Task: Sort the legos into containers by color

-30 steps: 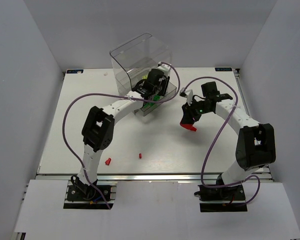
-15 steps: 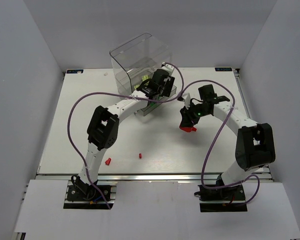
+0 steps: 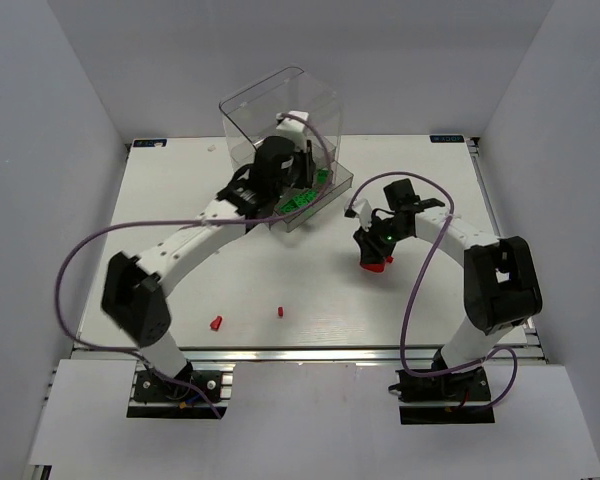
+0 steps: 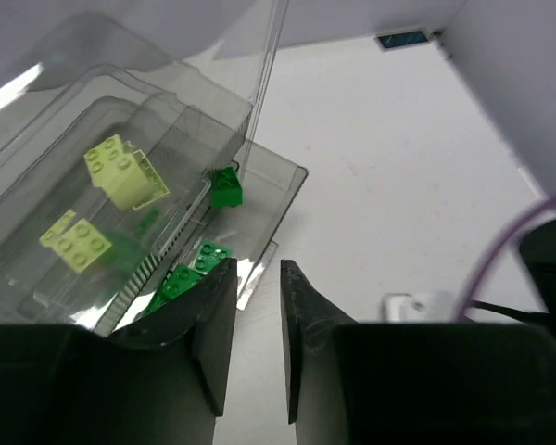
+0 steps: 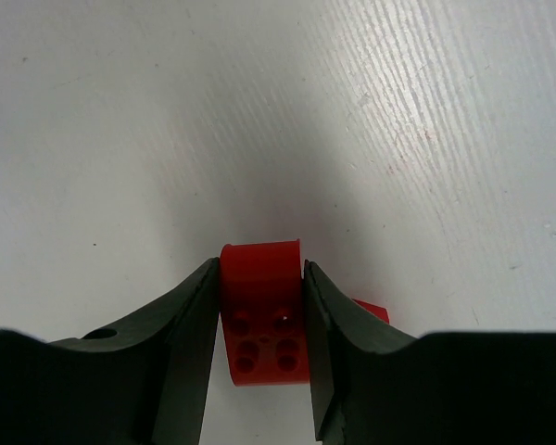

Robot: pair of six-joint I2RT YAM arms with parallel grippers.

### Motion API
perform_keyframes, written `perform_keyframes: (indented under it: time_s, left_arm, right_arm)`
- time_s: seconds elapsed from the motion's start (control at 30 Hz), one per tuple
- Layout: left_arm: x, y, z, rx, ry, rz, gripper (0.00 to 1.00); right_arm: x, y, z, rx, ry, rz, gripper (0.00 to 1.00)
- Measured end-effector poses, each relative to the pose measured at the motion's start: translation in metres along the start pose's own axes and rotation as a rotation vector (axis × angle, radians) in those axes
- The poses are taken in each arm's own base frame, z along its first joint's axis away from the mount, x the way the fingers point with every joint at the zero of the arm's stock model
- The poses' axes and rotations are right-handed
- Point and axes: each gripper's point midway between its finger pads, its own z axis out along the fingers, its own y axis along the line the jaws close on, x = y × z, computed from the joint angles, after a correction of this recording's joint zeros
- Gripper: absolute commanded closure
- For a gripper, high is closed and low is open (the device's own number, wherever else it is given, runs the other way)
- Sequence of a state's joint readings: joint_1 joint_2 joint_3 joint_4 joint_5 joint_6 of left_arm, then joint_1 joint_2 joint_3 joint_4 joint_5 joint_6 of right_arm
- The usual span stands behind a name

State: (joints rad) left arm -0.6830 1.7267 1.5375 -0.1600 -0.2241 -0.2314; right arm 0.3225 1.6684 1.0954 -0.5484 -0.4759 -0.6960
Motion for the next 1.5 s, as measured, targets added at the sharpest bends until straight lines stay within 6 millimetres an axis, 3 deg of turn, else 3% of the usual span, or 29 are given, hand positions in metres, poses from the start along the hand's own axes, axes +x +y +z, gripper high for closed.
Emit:
perform_keyframes:
  time_s: [0.1, 0.2, 0.33, 0.4, 0.47, 0.53, 0.67, 0.77, 0.9, 1.0, 1.2, 1.5]
  left_arm:
    - [-0.024, 0.001, -0.05, 0.046, -0.081, -0.06, 0.45]
    - [-0.03, 0.006, -0.09, 0.078, -0.134, -0.131, 0.43]
    - [-0.005, 0.016, -0.122, 0.083, -0.123, -0.203, 0.43]
    - [0.014, 0.023, -0.134, 0.071, -0.101, -0.24, 0.43]
    - [0.031, 0.031, -0.146, 0.049, -0.085, -0.274, 0.44]
    - [0.041, 0.039, -0.158, 0.028, -0.086, -0.31, 0.46]
    - [0.041, 0.05, -0.179, -0.005, -0.124, -0.37, 0.48]
    - [0.034, 0.056, -0.194, -0.022, -0.157, -0.412, 0.48]
    - [0.031, 0.063, -0.208, -0.043, -0.184, -0.459, 0.48]
    - [0.035, 0.068, -0.215, -0.061, -0.185, -0.482, 0.48]
    - [0.045, 0.073, -0.217, -0.087, -0.163, -0.507, 0.48]
    - [0.058, 0.073, -0.208, -0.108, -0.122, -0.511, 0.48]
  right_arm:
    - [0.003, 0.001, 0.005, -0.004, 0.02, -0.014, 0.49]
    - [0.004, 0.003, 0.008, -0.013, 0.03, -0.022, 0.42]
    - [-0.002, 0.004, 0.009, -0.043, 0.026, -0.011, 0.39]
    - [-0.016, 0.001, 0.006, -0.054, -0.003, -0.019, 0.39]
    - [-0.039, -0.006, 0.001, -0.056, -0.056, -0.046, 0.59]
    - [-0.062, -0.014, -0.004, -0.05, -0.113, -0.089, 1.0]
    - [-0.096, -0.035, -0.003, -0.011, -0.195, -0.142, 1.0]
    - [-0.112, -0.058, 0.013, 0.005, -0.2, -0.159, 1.0]
    - [-0.118, -0.098, 0.045, 0.073, -0.178, -0.141, 1.0]
    - [-0.111, -0.111, 0.059, 0.128, -0.156, -0.116, 1.0]
    - [-0.122, -0.129, 0.063, 0.245, -0.206, -0.095, 1.0]
    - [-0.151, -0.135, 0.063, 0.296, -0.342, 0.054, 1.0]
